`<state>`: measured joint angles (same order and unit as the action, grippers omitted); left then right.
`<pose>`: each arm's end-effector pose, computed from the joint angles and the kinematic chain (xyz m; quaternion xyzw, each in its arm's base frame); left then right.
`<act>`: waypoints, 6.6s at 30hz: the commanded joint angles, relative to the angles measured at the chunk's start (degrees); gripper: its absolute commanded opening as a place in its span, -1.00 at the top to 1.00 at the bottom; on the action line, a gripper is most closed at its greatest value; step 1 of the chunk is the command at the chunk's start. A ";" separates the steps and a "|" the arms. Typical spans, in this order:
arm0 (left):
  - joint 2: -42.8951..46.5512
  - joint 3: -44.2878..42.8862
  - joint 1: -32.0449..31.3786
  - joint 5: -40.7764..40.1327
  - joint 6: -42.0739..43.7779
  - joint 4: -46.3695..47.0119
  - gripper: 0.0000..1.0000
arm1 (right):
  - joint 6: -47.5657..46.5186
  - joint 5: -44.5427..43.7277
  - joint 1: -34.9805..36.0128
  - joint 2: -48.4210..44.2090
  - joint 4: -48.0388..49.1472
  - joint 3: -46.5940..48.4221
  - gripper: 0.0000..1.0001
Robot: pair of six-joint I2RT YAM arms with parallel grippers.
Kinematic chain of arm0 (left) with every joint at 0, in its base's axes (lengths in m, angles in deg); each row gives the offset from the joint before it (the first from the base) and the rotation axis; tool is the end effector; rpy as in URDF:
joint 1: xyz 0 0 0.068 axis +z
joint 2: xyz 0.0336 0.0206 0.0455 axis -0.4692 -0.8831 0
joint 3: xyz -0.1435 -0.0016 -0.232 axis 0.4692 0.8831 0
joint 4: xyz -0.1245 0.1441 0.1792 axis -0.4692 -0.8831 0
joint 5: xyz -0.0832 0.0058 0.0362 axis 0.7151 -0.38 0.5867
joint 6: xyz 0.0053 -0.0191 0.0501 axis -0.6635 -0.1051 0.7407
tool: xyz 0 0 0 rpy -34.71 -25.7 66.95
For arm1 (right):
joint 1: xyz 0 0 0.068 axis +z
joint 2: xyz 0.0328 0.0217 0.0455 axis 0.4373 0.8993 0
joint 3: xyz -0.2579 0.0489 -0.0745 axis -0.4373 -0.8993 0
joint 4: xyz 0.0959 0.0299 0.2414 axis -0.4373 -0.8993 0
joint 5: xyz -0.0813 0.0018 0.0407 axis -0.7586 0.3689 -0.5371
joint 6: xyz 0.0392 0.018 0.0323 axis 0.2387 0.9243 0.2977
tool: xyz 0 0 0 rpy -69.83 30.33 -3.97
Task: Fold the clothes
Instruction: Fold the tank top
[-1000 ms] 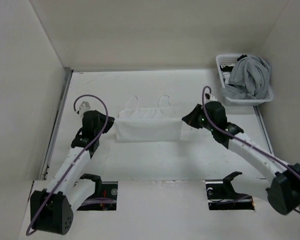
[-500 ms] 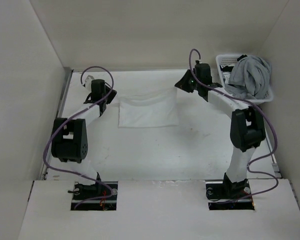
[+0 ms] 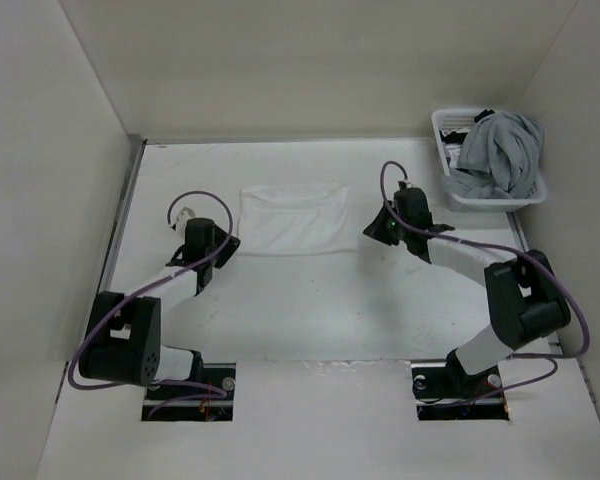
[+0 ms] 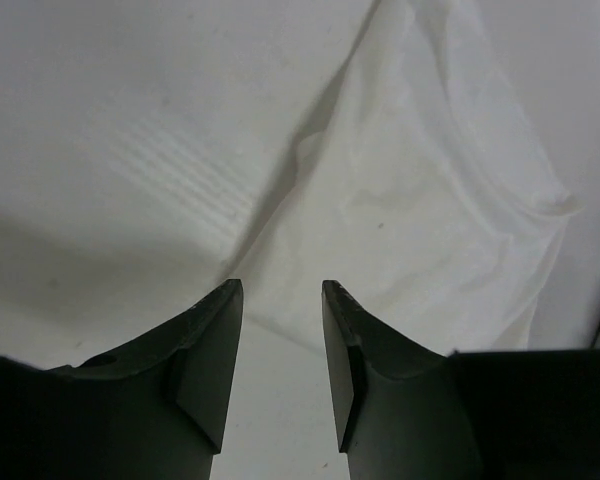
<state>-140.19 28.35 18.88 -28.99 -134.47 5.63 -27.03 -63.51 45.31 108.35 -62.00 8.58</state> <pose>0.2625 -0.0387 0.1662 -0.3708 0.8137 -0.2043 0.3983 0.3189 0.1160 0.1950 0.1334 0.8928 0.2491 0.3507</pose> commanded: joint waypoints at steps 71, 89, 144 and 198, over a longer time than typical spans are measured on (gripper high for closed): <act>28.81 -6.75 -4.13 0.57 3.59 -20.27 0.96 | -0.73 -7.34 13.21 -36.45 -6.93 -8.24 0.98; -8.95 -16.79 -2.54 3.04 2.53 2.34 0.94 | -1.70 0.68 -1.93 -4.94 2.40 2.24 0.97; 33.79 17.08 -4.73 5.77 3.59 -3.10 0.37 | 13.17 3.86 -4.83 -21.80 17.30 -28.28 1.00; 29.13 9.35 -9.83 -1.08 10.26 -6.25 0.05 | 2.61 -20.78 -0.94 -41.88 10.40 -25.46 0.46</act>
<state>-111.13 42.09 9.72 -25.23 -127.68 -0.10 -24.41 -89.02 48.72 65.09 -60.10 -15.80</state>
